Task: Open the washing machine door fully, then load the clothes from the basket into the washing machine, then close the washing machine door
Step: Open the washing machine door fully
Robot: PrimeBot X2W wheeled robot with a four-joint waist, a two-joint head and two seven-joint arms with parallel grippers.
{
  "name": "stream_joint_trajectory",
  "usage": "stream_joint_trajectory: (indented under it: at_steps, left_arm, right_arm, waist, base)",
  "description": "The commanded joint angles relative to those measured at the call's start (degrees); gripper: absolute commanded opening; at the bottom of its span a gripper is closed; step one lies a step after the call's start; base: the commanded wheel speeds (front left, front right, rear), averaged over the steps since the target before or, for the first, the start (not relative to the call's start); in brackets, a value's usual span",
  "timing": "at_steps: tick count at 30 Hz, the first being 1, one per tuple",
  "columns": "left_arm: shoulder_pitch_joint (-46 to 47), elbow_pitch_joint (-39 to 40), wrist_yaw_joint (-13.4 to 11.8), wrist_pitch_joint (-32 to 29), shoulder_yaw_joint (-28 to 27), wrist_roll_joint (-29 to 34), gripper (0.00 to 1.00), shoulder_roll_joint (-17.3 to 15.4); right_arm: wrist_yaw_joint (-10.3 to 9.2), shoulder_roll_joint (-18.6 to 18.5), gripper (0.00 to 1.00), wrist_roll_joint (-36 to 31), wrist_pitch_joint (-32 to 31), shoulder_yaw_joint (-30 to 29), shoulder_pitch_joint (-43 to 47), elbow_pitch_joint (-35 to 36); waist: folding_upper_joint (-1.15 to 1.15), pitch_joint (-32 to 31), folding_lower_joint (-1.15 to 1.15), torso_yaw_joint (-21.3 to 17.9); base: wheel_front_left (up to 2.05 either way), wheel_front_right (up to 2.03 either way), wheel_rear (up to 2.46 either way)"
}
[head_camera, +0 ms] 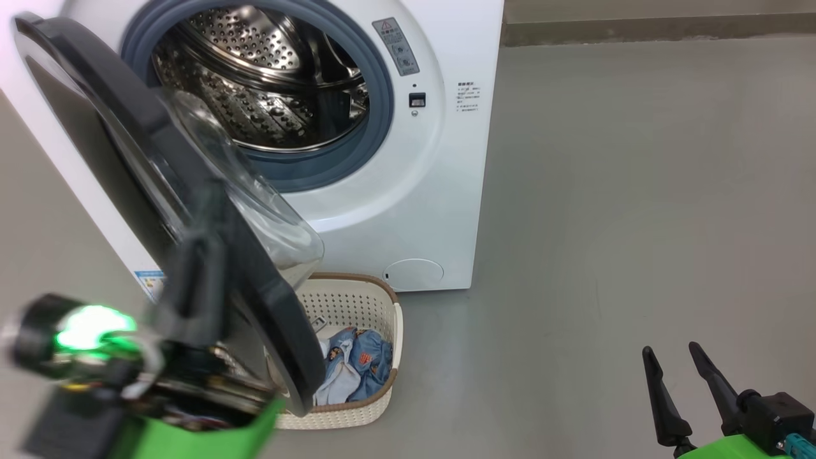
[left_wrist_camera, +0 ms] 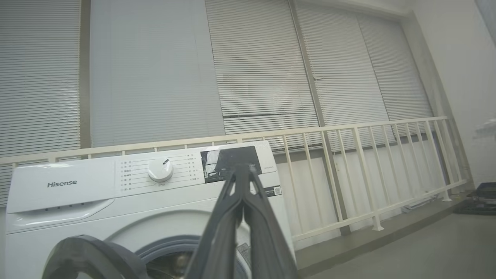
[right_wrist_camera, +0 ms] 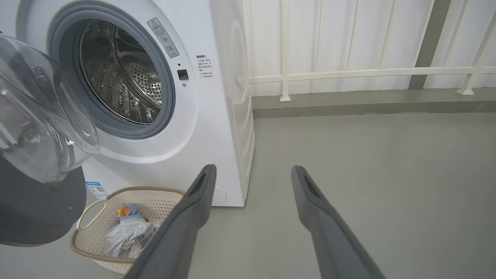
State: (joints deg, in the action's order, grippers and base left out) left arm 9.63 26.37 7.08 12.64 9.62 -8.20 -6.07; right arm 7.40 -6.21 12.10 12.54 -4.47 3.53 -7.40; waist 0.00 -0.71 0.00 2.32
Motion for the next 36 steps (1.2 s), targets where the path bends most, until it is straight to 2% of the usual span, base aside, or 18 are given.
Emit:
stream_joint_trajectory:
  at_steps: [1, 8, 20, 26, 36]
  left_arm:
    - [2.45, 1.60, 0.20, -0.72, -0.66, 0.38, 0.00, -0.93]
    - [-0.04, -0.80, 0.26, -3.77, 7.35, -0.22, 0.00, 0.05]
    - [-5.81, -6.82, -0.05, -3.43, 14.58, -0.12, 0.00, 0.87]
    - [-6.72, -10.76, -0.25, -2.59, 15.43, -0.15, 0.00, 0.84]
    - [-5.68, -21.09, -1.84, -0.23, 13.65, -0.72, 0.00, 0.76]
  right_arm:
    - [0.09, -0.46, 1.00, -0.64, 0.68, 1.40, -1.40, 1.18]
    - [0.09, -0.33, 1.00, -0.94, 0.90, 1.68, -1.18, 0.75]
    - [0.09, -0.56, 1.00, -1.11, 1.25, 2.69, -0.97, -0.64]
    - [0.09, -0.59, 1.00, -0.88, 1.35, 2.93, -1.11, -0.87]
    - [0.09, -1.26, 1.00, 0.13, 1.59, 3.33, -2.24, -1.20]
  waist:
    - [0.00, -0.02, 0.00, 0.01]
    - [0.00, 0.02, 0.00, -0.03]
    - [0.00, 0.51, 0.00, -0.44]
    - [0.00, 1.00, 0.00, -0.61]
    - [0.00, 3.68, 0.00, -2.04]
  base:
    - [0.00, 0.00, 0.00]
    - [0.00, 0.00, 0.00]
    - [0.00, 0.00, 0.00]
    - [0.00, 0.00, 0.00]
    - [0.00, 0.00, 0.00]
